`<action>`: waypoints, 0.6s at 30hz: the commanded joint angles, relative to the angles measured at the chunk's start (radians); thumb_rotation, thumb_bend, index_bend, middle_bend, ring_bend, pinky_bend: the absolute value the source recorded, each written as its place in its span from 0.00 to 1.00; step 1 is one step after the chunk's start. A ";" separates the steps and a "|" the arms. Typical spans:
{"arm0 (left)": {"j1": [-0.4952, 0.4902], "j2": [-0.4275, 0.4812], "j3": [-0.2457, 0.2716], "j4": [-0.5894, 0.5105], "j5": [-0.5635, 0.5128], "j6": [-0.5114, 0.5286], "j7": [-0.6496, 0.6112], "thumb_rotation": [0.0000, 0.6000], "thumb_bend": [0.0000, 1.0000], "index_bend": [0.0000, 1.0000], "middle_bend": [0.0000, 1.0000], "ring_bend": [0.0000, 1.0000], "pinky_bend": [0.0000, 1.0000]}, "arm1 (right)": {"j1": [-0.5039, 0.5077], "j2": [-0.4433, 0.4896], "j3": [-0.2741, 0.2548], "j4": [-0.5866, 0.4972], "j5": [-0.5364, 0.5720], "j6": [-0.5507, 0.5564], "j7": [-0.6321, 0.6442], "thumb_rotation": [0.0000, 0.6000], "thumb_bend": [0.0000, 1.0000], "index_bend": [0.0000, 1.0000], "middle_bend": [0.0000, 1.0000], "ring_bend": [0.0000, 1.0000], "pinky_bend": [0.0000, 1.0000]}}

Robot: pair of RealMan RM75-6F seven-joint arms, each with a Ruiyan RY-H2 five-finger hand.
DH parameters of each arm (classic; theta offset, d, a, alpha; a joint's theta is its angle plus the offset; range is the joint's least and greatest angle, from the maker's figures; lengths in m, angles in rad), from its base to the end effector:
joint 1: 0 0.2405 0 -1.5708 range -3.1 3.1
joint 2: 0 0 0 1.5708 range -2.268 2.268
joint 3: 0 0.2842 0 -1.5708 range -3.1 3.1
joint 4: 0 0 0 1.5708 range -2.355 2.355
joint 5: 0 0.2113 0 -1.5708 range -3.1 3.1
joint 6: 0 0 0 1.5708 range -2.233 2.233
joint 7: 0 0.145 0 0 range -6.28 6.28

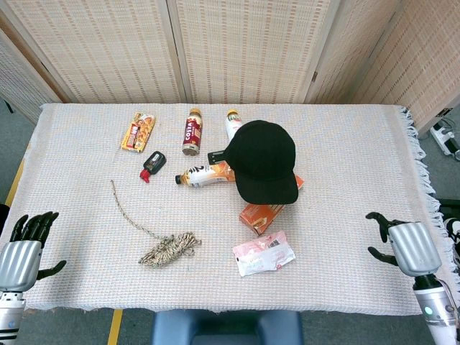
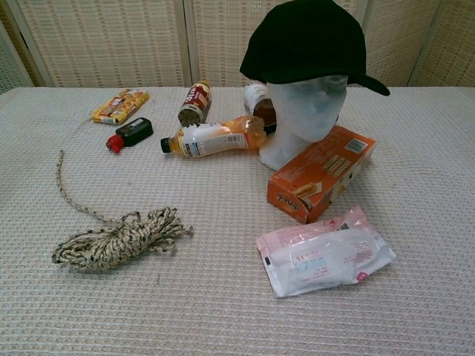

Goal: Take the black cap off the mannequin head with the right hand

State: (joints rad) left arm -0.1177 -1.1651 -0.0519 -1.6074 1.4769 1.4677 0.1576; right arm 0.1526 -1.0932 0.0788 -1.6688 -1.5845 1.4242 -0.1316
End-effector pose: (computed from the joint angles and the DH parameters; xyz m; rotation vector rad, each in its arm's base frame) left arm -0.3316 0.1954 0.1537 -1.4317 -0.8167 -0.8238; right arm -0.3028 -0.2097 0.1651 1.5483 -0.7577 0.9093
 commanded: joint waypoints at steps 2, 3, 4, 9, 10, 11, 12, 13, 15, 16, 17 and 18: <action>-0.002 0.002 0.002 -0.004 0.003 -0.003 -0.002 1.00 0.06 0.13 0.15 0.14 0.10 | 0.066 -0.048 0.039 0.006 -0.010 -0.045 -0.016 1.00 0.00 0.39 0.84 0.88 1.00; -0.002 0.003 0.002 -0.006 0.003 -0.004 -0.003 1.00 0.06 0.13 0.15 0.14 0.10 | 0.079 -0.059 0.048 0.005 -0.006 -0.054 -0.019 1.00 0.00 0.39 0.85 0.89 1.00; -0.002 0.004 0.002 -0.007 0.003 -0.003 -0.006 1.00 0.06 0.13 0.15 0.14 0.10 | 0.096 -0.075 0.060 0.005 0.000 -0.065 -0.021 1.00 0.00 0.40 0.86 0.91 1.00; -0.001 0.008 0.003 -0.010 0.000 -0.004 -0.007 1.00 0.06 0.13 0.15 0.14 0.10 | 0.161 -0.144 0.108 0.010 0.025 -0.094 -0.015 1.00 0.01 0.42 0.91 0.96 1.00; -0.001 0.010 0.003 -0.011 0.000 -0.005 -0.007 1.00 0.06 0.13 0.15 0.14 0.10 | 0.176 -0.159 0.119 0.013 0.031 -0.101 -0.012 1.00 0.01 0.42 0.91 0.96 1.00; -0.002 0.011 0.003 -0.012 0.001 -0.005 -0.006 1.00 0.06 0.13 0.15 0.14 0.10 | 0.187 -0.169 0.127 0.014 0.037 -0.106 -0.011 1.00 0.01 0.42 0.92 0.96 1.00; -0.002 0.012 0.003 -0.012 0.002 -0.005 -0.007 1.00 0.06 0.13 0.15 0.14 0.10 | 0.199 -0.179 0.134 0.016 0.043 -0.113 -0.012 1.00 0.01 0.43 0.92 0.97 1.00; -0.002 0.013 0.003 -0.013 0.003 -0.005 -0.007 1.00 0.06 0.13 0.14 0.14 0.10 | 0.214 -0.190 0.143 0.018 0.052 -0.124 -0.014 1.00 0.02 0.43 0.92 0.97 1.00; -0.003 0.014 0.004 -0.015 0.004 -0.005 -0.008 1.00 0.06 0.13 0.14 0.14 0.10 | 0.237 -0.205 0.156 0.021 0.064 -0.141 -0.018 1.00 0.02 0.43 0.92 0.97 1.00; -0.003 0.014 0.004 -0.016 0.004 -0.006 -0.008 1.00 0.06 0.13 0.14 0.14 0.10 | 0.251 -0.214 0.163 0.024 0.072 -0.152 -0.022 1.00 0.01 0.43 0.92 0.97 1.00; -0.003 0.015 0.004 -0.016 0.004 -0.007 -0.008 1.00 0.06 0.13 0.14 0.14 0.10 | 0.262 -0.220 0.168 0.026 0.078 -0.160 -0.025 1.00 0.01 0.43 0.92 0.98 1.00; -0.003 0.015 0.005 -0.017 0.003 -0.008 -0.008 1.00 0.06 0.13 0.14 0.14 0.10 | 0.272 -0.227 0.173 0.028 0.084 -0.168 -0.027 1.00 0.01 0.43 0.92 0.98 1.00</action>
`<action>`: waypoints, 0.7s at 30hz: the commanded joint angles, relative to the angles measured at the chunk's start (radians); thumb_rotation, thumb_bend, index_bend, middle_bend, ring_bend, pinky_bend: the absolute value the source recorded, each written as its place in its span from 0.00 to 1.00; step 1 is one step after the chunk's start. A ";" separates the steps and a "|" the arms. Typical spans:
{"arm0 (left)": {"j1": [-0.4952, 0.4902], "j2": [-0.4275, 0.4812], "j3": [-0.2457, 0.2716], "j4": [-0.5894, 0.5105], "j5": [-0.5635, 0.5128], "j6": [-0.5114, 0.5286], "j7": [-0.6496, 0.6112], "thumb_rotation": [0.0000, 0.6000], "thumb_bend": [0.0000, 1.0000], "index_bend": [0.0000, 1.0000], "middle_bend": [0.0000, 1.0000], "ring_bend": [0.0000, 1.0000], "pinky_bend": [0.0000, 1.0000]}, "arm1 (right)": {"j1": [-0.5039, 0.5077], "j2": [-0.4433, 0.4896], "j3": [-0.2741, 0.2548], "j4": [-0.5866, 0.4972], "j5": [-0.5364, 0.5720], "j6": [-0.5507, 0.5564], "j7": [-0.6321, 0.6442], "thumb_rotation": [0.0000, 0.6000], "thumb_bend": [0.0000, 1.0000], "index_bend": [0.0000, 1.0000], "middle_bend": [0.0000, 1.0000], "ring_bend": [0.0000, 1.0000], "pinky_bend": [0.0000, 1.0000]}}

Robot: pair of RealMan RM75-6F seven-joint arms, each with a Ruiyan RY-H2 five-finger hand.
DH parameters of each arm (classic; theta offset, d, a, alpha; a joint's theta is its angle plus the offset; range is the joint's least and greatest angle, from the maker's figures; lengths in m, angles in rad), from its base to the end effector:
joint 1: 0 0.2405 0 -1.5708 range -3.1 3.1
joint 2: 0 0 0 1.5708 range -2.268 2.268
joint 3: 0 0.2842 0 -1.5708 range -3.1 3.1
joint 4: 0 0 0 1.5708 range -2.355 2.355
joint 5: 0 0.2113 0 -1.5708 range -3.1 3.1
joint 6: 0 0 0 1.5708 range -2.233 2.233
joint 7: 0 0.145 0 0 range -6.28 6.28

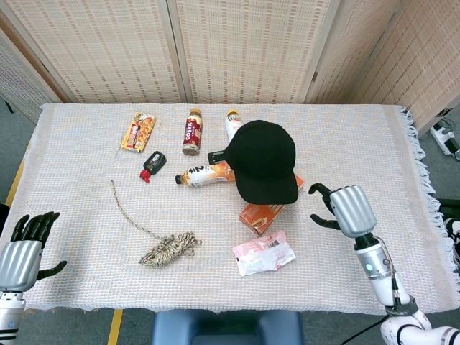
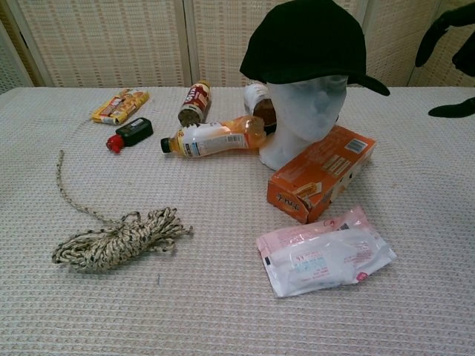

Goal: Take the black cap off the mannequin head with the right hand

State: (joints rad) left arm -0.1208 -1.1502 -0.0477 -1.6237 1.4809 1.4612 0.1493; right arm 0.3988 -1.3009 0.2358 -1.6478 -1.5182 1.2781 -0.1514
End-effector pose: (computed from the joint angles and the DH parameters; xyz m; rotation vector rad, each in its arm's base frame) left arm -0.3291 0.1953 0.1557 -1.4413 -0.8272 -0.8295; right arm -0.2188 -0.3026 0.1072 1.5980 -0.7531 1.2003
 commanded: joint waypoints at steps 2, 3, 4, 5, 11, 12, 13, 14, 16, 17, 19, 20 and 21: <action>-0.001 0.001 0.001 -0.003 -0.002 -0.004 0.000 1.00 0.06 0.13 0.14 0.14 0.10 | 0.050 -0.035 0.025 0.011 0.034 -0.044 -0.007 1.00 0.01 0.43 0.92 0.98 1.00; -0.001 0.001 0.002 -0.004 -0.002 -0.004 0.000 1.00 0.06 0.13 0.14 0.14 0.10 | 0.060 -0.041 0.028 0.014 0.041 -0.054 -0.008 1.00 0.01 0.43 0.92 0.98 1.00; -0.001 0.001 0.002 -0.003 -0.001 -0.005 0.000 1.00 0.06 0.13 0.14 0.14 0.10 | 0.074 -0.052 0.031 0.020 0.049 -0.066 -0.010 1.00 0.02 0.43 0.92 0.98 1.00; -0.002 0.001 0.002 -0.003 -0.001 -0.006 0.000 1.00 0.06 0.13 0.14 0.14 0.10 | 0.084 -0.061 0.034 0.026 0.053 -0.073 -0.011 1.00 0.03 0.43 0.92 0.98 1.00; -0.004 0.001 0.005 -0.003 -0.009 -0.019 0.000 1.00 0.06 0.13 0.14 0.13 0.10 | 0.140 -0.136 0.049 0.081 0.078 -0.095 -0.006 1.00 0.10 0.44 0.93 0.98 1.00; -0.004 0.002 0.005 -0.003 -0.012 -0.021 0.000 1.00 0.06 0.13 0.14 0.13 0.10 | 0.147 -0.145 0.050 0.088 0.081 -0.097 -0.006 1.00 0.11 0.45 0.93 0.98 1.00; -0.004 0.003 0.005 -0.005 -0.015 -0.023 0.000 1.00 0.06 0.13 0.13 0.13 0.10 | 0.154 -0.156 0.051 0.097 0.083 -0.098 -0.007 1.00 0.14 0.45 0.93 0.98 1.00; -0.004 0.004 0.005 -0.005 -0.017 -0.024 -0.001 1.00 0.06 0.13 0.13 0.13 0.10 | 0.159 -0.164 0.051 0.103 0.083 -0.097 -0.008 1.00 0.18 0.45 0.93 0.98 1.00; -0.004 0.007 0.006 -0.006 -0.019 -0.026 -0.002 1.00 0.06 0.13 0.13 0.13 0.10 | 0.169 -0.177 0.051 0.116 0.083 -0.093 -0.009 1.00 0.26 0.47 0.93 0.99 1.00; -0.004 0.008 0.006 -0.006 -0.020 -0.026 -0.003 1.00 0.06 0.13 0.13 0.13 0.10 | 0.172 -0.182 0.051 0.121 0.084 -0.091 -0.008 1.00 0.31 0.48 0.93 0.99 1.00; -0.003 0.009 0.006 -0.007 -0.022 -0.027 -0.007 1.00 0.06 0.13 0.13 0.13 0.10 | 0.179 -0.191 0.049 0.135 0.084 -0.088 -0.003 1.00 0.40 0.50 0.93 0.99 1.00; -0.003 0.010 0.006 -0.007 -0.022 -0.028 -0.008 1.00 0.06 0.13 0.13 0.13 0.10 | 0.181 -0.195 0.048 0.141 0.083 -0.086 0.002 1.00 0.46 0.52 0.93 0.99 1.00; -0.003 0.010 0.007 -0.006 -0.022 -0.028 -0.009 1.00 0.06 0.13 0.13 0.13 0.10 | 0.182 -0.198 0.047 0.147 0.083 -0.084 0.007 1.00 0.49 0.53 0.93 0.99 1.00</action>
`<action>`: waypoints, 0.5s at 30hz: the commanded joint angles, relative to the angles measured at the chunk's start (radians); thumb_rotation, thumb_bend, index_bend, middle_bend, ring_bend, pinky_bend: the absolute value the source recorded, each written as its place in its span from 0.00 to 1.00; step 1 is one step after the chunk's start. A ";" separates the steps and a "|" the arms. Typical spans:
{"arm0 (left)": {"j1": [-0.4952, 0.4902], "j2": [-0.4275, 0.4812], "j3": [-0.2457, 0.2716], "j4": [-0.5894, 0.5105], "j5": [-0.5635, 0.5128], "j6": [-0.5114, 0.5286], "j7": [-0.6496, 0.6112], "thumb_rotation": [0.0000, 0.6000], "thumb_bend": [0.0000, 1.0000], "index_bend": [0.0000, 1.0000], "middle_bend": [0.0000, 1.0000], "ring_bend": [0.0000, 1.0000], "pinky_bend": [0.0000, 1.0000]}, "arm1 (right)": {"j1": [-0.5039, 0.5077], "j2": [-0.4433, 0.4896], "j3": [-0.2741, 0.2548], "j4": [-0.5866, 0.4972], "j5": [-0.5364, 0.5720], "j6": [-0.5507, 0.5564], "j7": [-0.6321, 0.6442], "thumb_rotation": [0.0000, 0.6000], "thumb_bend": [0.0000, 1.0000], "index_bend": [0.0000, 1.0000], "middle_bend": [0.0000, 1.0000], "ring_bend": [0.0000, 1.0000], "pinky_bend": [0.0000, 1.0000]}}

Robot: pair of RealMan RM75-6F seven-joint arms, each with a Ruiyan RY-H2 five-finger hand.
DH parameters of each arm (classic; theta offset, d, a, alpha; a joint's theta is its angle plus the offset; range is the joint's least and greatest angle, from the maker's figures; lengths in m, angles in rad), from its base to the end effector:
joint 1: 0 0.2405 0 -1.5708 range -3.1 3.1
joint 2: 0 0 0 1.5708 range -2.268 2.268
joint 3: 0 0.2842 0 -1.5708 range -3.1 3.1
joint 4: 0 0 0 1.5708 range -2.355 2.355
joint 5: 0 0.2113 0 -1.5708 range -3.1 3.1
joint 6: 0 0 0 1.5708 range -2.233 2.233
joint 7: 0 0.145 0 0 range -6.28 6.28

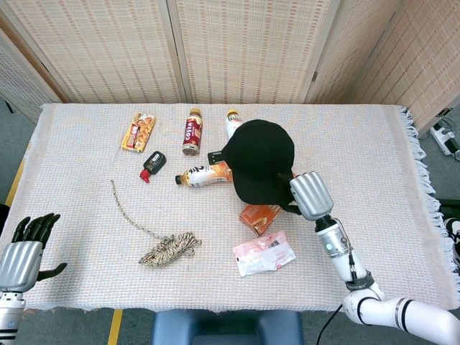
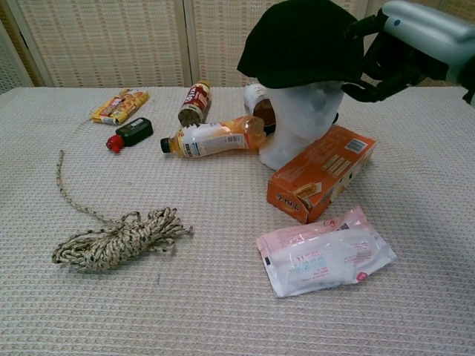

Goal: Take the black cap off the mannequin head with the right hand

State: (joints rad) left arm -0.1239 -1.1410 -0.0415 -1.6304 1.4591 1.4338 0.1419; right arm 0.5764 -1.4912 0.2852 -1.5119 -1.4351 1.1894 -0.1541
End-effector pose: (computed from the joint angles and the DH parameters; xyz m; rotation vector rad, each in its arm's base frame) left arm -0.3328 0.1949 0.1548 -1.4446 -0.8630 -0.8043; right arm -0.1700 -0.3516 0.0509 1.6451 -0.7931 1.2905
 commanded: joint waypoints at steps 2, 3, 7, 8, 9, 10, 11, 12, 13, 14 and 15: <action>0.000 0.001 0.001 0.001 -0.001 -0.002 -0.005 1.00 0.06 0.13 0.13 0.13 0.10 | 0.006 -0.013 -0.003 0.022 -0.002 0.016 0.025 1.00 0.58 0.57 0.94 1.00 1.00; 0.000 0.001 0.001 0.001 0.000 -0.002 -0.006 1.00 0.06 0.13 0.13 0.13 0.10 | 0.005 -0.017 -0.002 0.028 -0.003 0.024 0.034 1.00 0.63 0.60 0.94 1.00 1.00; -0.002 0.003 0.001 0.000 0.001 -0.004 -0.008 1.00 0.06 0.13 0.13 0.13 0.10 | -0.007 -0.026 0.005 0.044 -0.004 0.070 0.089 1.00 0.77 0.68 0.96 1.00 1.00; -0.002 0.003 0.001 0.000 0.002 -0.004 -0.008 1.00 0.06 0.13 0.13 0.13 0.10 | -0.010 -0.027 0.009 0.047 -0.002 0.080 0.100 1.00 0.78 0.69 0.96 1.00 1.00; -0.003 0.003 0.001 0.000 0.002 -0.005 -0.008 1.00 0.06 0.13 0.13 0.13 0.10 | -0.012 -0.027 0.014 0.049 0.001 0.090 0.109 1.00 0.80 0.69 0.96 1.00 1.00; -0.004 0.003 0.001 -0.001 0.002 -0.007 -0.008 1.00 0.06 0.13 0.13 0.13 0.10 | -0.015 -0.028 0.021 0.053 0.007 0.101 0.120 1.00 0.81 0.70 0.96 1.00 1.00; -0.005 0.003 0.001 -0.002 0.002 -0.009 -0.007 1.00 0.06 0.13 0.13 0.13 0.10 | -0.017 -0.028 0.028 0.055 0.013 0.110 0.129 1.00 0.82 0.70 0.96 1.00 1.00; -0.006 0.003 0.001 -0.003 0.002 -0.010 -0.006 1.00 0.06 0.13 0.13 0.13 0.10 | -0.018 -0.029 0.035 0.058 0.020 0.116 0.137 1.00 0.82 0.70 0.96 1.00 1.00; -0.008 0.003 0.002 -0.005 0.003 -0.013 -0.004 1.00 0.06 0.13 0.13 0.13 0.10 | -0.018 -0.030 0.046 0.062 0.030 0.123 0.150 1.00 0.82 0.70 0.96 1.00 1.00; -0.010 0.003 0.003 -0.007 0.004 -0.016 -0.002 1.00 0.06 0.13 0.13 0.13 0.10 | -0.017 -0.031 0.054 0.066 0.039 0.124 0.157 1.00 0.82 0.70 0.97 1.00 1.00; -0.011 0.004 0.005 -0.009 0.005 -0.020 0.001 1.00 0.06 0.13 0.13 0.12 0.10 | -0.016 -0.032 0.061 0.070 0.048 0.125 0.163 1.00 0.82 0.70 0.97 1.00 1.00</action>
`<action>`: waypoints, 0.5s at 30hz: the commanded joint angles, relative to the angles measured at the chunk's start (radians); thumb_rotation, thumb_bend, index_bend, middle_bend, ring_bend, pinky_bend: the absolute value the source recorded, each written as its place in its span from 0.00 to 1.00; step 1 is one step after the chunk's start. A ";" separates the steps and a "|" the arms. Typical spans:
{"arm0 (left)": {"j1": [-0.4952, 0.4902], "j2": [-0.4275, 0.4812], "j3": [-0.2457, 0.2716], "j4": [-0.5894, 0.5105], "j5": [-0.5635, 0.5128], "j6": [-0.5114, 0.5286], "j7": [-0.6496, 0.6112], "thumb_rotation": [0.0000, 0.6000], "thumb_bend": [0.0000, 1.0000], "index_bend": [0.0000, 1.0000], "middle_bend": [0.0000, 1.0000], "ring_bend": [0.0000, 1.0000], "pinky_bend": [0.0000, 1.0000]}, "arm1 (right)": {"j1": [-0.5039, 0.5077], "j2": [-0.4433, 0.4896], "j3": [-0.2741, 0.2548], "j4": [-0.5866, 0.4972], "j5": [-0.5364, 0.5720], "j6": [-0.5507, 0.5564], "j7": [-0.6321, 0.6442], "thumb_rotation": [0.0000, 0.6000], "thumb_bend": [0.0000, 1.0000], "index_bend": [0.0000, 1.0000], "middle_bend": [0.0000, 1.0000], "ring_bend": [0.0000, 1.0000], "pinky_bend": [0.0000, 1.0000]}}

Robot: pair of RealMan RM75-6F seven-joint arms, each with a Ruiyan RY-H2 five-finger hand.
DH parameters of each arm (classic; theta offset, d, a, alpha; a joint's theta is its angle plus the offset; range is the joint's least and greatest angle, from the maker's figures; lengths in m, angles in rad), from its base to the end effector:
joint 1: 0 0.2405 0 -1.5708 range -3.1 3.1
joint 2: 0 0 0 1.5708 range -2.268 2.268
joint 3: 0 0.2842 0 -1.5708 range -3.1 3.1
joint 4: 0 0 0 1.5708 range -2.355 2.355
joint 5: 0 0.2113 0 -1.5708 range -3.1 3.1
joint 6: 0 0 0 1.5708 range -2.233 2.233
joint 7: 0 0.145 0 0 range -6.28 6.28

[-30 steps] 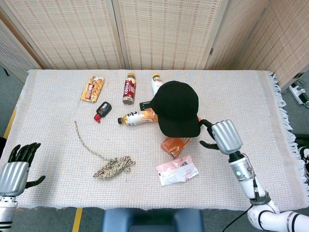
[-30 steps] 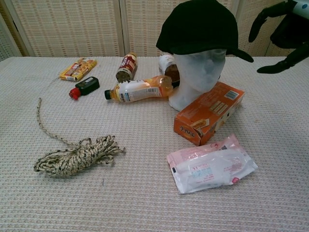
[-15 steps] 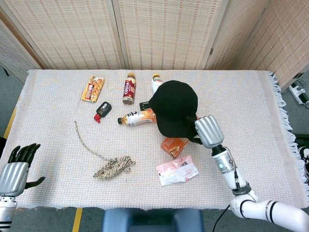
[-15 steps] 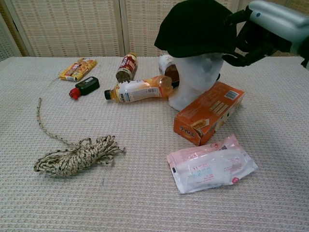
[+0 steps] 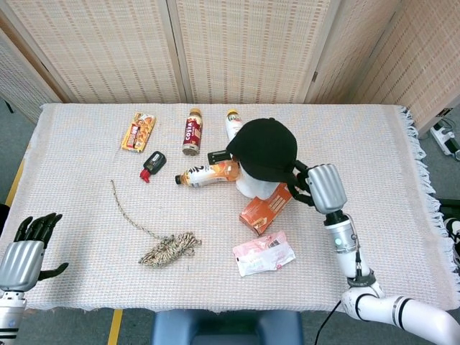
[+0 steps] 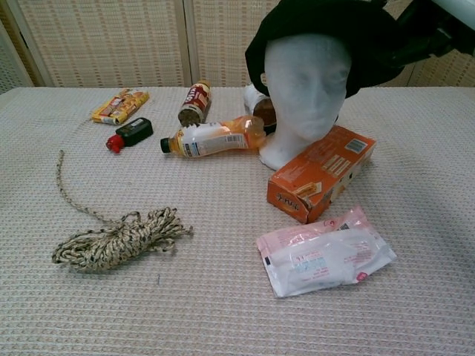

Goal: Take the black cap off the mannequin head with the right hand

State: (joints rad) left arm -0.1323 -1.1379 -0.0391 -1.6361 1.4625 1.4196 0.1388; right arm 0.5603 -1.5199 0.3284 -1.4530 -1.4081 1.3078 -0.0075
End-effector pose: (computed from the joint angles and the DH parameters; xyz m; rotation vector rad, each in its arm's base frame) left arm -0.3307 0.1969 0.1529 -1.4610 -0.8718 -0.8067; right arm -0.1809 -0.3610 0.0709 1.4318 -0.8567 1.4482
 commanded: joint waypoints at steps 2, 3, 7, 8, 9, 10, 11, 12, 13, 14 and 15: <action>-0.007 0.004 0.005 -0.013 0.000 -0.016 0.012 1.00 0.06 0.13 0.12 0.12 0.10 | 0.006 -0.006 0.035 0.025 0.039 0.010 0.018 1.00 0.83 0.70 0.97 1.00 1.00; -0.008 0.004 0.006 -0.016 0.000 -0.019 0.014 1.00 0.06 0.13 0.12 0.12 0.10 | 0.010 -0.007 0.043 0.033 0.045 0.012 0.017 1.00 0.83 0.70 0.97 1.00 1.00; -0.017 0.002 0.004 -0.025 0.000 -0.029 0.022 1.00 0.06 0.13 0.12 0.12 0.10 | 0.030 -0.003 0.075 0.072 0.074 0.004 0.019 1.00 0.85 0.70 0.98 1.00 1.00; -0.019 0.001 0.003 -0.026 0.000 -0.031 0.024 1.00 0.06 0.13 0.12 0.12 0.10 | 0.035 -0.001 0.081 0.082 0.082 -0.002 0.018 1.00 0.85 0.70 0.98 1.00 1.00; -0.021 0.001 0.003 -0.027 0.000 -0.033 0.026 1.00 0.06 0.13 0.12 0.12 0.10 | 0.041 0.002 0.086 0.091 0.091 -0.010 0.015 1.00 0.85 0.70 0.98 1.00 1.00; -0.023 0.001 0.003 -0.029 -0.001 -0.036 0.028 1.00 0.06 0.13 0.12 0.12 0.10 | 0.048 0.006 0.093 0.105 0.099 -0.019 0.012 1.00 0.85 0.70 0.98 1.00 1.00; -0.025 0.001 0.002 -0.031 -0.002 -0.038 0.030 1.00 0.06 0.13 0.12 0.12 0.10 | 0.053 0.007 0.097 0.116 0.105 -0.022 0.010 1.00 0.85 0.70 0.98 1.00 1.00; -0.026 0.001 0.002 -0.033 -0.002 -0.040 0.032 1.00 0.06 0.12 0.12 0.12 0.10 | 0.057 0.009 0.101 0.127 0.111 -0.028 0.010 1.00 0.85 0.70 0.98 1.00 1.00; -0.028 0.000 0.002 -0.035 -0.002 -0.041 0.034 1.00 0.06 0.12 0.12 0.12 0.10 | 0.063 0.011 0.107 0.141 0.120 -0.035 0.012 1.00 0.85 0.70 0.98 1.00 1.00; -0.030 0.000 0.001 -0.036 -0.002 -0.043 0.035 1.00 0.06 0.12 0.12 0.12 0.10 | 0.068 0.012 0.111 0.153 0.127 -0.041 0.015 1.00 0.85 0.70 0.98 1.00 1.00; -0.031 0.000 0.002 -0.038 -0.003 -0.044 0.037 1.00 0.06 0.12 0.12 0.12 0.10 | 0.073 0.014 0.115 0.166 0.133 -0.047 0.017 1.00 0.85 0.70 0.98 1.00 1.00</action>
State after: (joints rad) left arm -0.1626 -1.1380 -0.0375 -1.6737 1.4600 1.3758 0.1753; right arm 0.6235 -1.5100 0.4347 -1.3034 -1.2851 1.2716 0.0066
